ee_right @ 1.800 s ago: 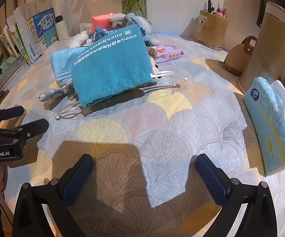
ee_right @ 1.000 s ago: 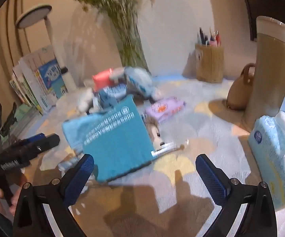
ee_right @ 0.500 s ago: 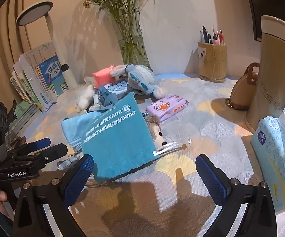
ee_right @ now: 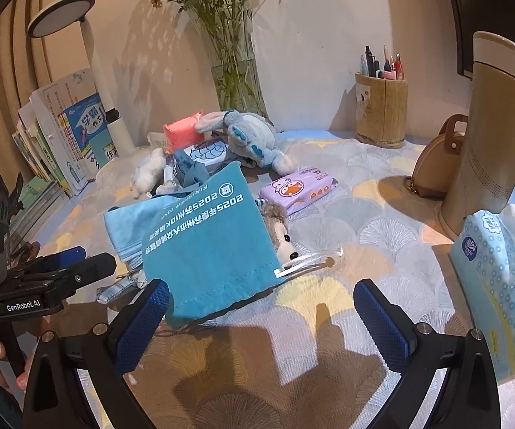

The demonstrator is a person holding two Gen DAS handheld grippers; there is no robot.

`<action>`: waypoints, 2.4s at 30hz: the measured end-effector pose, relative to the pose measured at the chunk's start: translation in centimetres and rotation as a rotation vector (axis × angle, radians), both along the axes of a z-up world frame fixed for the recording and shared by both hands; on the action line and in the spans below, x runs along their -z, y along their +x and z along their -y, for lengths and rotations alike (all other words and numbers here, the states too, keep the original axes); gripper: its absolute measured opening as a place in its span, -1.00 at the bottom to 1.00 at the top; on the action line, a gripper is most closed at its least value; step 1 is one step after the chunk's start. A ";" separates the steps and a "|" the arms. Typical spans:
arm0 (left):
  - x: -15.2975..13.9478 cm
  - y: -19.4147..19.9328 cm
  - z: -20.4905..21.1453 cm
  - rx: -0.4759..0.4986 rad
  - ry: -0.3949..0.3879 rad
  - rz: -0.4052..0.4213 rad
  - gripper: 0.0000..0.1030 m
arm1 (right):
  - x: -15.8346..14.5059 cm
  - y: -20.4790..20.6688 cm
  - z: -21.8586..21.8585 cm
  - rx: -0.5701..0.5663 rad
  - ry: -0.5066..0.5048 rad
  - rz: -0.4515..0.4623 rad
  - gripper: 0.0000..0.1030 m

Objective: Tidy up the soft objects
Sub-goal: 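Move both tools toward the pile of cloth items on the table, then grasp the light blue cloth with the left tool while the right tool grasps the teal printed bag, then carry both held items to the glass bowl and open both tools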

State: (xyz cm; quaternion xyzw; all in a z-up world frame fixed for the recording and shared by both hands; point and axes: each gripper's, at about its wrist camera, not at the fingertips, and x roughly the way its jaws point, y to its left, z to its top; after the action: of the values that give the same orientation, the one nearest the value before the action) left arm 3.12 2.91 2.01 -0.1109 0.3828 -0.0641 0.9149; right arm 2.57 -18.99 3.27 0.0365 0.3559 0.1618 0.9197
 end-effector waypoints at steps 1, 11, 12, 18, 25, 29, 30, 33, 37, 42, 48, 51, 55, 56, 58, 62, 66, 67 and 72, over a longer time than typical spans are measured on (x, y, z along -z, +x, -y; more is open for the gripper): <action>0.1 0.1 0.0 0.002 -0.006 -0.006 0.98 | 0.0 0.0 0.0 0.000 -0.001 0.002 1.00; 0.3 0.1 -1.2 -0.028 -0.059 -0.012 0.98 | 0.2 0.1 -0.1 -0.008 -0.005 -0.005 1.00; 0.3 0.1 -1.1 -0.027 -0.059 -0.014 0.98 | 0.2 0.1 -0.1 -0.011 -0.001 -0.008 1.00; -0.5 -0.1 -1.1 -0.035 -0.051 0.003 0.96 | 0.0 -0.1 0.0 -0.009 0.008 0.001 1.00; -2.7 1.9 -0.5 0.015 -0.120 -0.003 0.92 | -1.8 -0.1 -2.1 -0.064 -0.066 0.022 1.00; -1.1 4.0 -0.6 0.019 -0.166 -0.065 0.48 | -1.9 0.8 -4.2 -0.089 -0.153 0.036 1.00; -0.6 4.2 -0.7 0.022 -0.184 -0.071 0.42 | -1.7 1.2 -4.6 -0.103 -0.155 0.026 1.00; 0.1 4.3 -0.4 0.061 -0.201 -0.055 -0.32 | -1.0 2.3 -5.4 -0.114 -0.158 -0.001 1.00; 0.2 4.1 -0.2 0.056 -0.163 -0.024 -0.64 | -1.4 2.0 -6.7 -0.148 -0.180 0.042 1.00; -0.2 3.5 -0.1 0.057 -0.129 0.012 -0.64 | -0.6 2.4 -9.3 -0.118 -0.290 0.069 0.90; -0.8 3.0 0.0 0.081 -0.128 0.042 -0.70 | -0.6 2.8 -8.1 -0.052 -0.272 0.054 -0.10; -1.2 2.6 -0.5 0.093 -0.166 0.059 -0.72 | -1.6 2.5 -5.5 -0.019 -0.165 0.037 -0.37; -2.1 1.4 -1.3 0.150 -0.280 0.080 -0.72 | -3.6 1.3 -2.2 -0.007 -0.004 0.040 -0.49; -2.5 0.8 -1.4 0.150 -0.288 0.089 -0.72 | -4.3 0.8 -1.3 -0.004 0.036 0.047 -0.49; -3.0 -0.5 -1.7 0.150 -0.296 0.104 -0.72 | -5.3 0.0 -0.1 -0.010 0.093 0.049 -0.49; -3.5 -3.0 -1.9 0.128 -0.254 0.097 -0.72 | -7.4 -2.2 1.5 -0.034 0.144 0.070 -0.49; -2.5 -5.5 -2.1 0.111 -0.201 0.036 -0.72 | -8.0 -4.2 1.8 -0.063 0.084 0.061 -0.49; -2.0 -6.1 -1.9 0.107 -0.176 0.020 -0.72 | -7.6 -4.7 1.6 -0.077 0.052 0.045 -0.49; -1.1 -8.6 -0.7 0.130 -0.093 -0.010 -0.69 | -3.7 -5.2 0.5 -0.089 -0.142 -0.064 -0.49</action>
State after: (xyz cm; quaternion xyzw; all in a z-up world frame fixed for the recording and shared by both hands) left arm -5.44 3.64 3.10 -0.1288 0.3905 -0.1404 0.9007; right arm -2.62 -19.46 6.94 -0.0393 0.3972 0.1756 0.8999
